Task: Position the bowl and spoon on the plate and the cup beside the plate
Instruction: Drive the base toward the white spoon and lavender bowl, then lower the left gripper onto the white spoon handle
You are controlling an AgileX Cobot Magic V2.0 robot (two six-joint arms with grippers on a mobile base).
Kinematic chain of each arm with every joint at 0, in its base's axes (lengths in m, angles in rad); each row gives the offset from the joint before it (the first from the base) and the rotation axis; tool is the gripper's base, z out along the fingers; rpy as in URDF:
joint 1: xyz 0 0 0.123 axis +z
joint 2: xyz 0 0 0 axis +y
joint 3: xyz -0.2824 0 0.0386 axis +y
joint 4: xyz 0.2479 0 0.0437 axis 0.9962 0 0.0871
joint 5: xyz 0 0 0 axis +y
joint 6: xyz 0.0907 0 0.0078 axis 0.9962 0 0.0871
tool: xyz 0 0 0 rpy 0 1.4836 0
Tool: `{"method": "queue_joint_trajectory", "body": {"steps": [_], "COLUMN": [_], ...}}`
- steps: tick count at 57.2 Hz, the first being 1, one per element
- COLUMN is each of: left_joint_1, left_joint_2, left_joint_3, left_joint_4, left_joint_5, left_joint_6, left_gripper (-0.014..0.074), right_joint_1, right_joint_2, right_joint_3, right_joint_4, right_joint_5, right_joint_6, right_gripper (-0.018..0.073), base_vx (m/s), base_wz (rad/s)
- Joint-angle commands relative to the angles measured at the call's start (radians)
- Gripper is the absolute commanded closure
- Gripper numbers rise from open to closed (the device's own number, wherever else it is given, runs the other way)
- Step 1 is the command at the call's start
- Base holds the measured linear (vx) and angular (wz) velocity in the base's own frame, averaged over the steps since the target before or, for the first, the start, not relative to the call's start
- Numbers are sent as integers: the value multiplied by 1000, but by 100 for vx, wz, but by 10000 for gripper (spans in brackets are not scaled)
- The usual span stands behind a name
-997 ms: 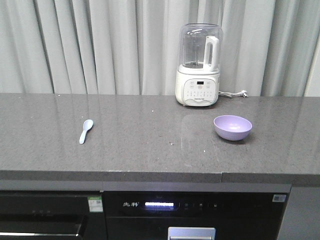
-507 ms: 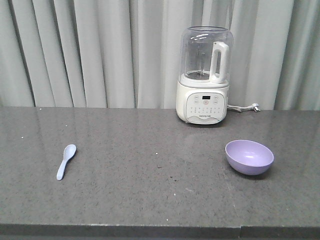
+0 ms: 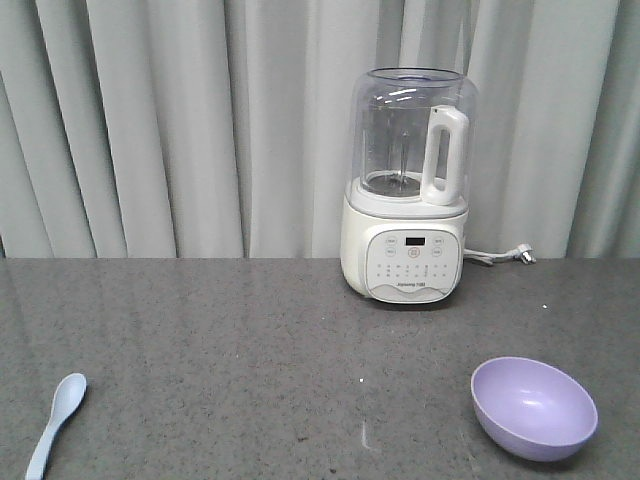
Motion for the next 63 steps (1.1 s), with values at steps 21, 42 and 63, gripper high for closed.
{"method": "queue_joint_trajectory", "body": {"steps": [21, 42, 63], "left_joint_1": [-1, -1, -1], "left_joint_2": [-16, -16, -16], "left_joint_3": [-25, -25, -107], "left_joint_4": [-3, -3, -117], "left_joint_5": [-79, -79, -364], "left_joint_6": [-2, -2, -137], "left_gripper": [600, 600, 600], "right_joint_1": [2, 2, 2], "right_joint_2": [-5, -5, -5], "right_joint_3": [3, 3, -44], "right_joint_4": [-7, -7, 8], "right_joint_5": [-83, -83, -246], "right_joint_6": [-9, -9, -8], "right_gripper": [568, 568, 568], "base_vx": [14, 1, 0], "base_wz": [2, 0, 0]}}
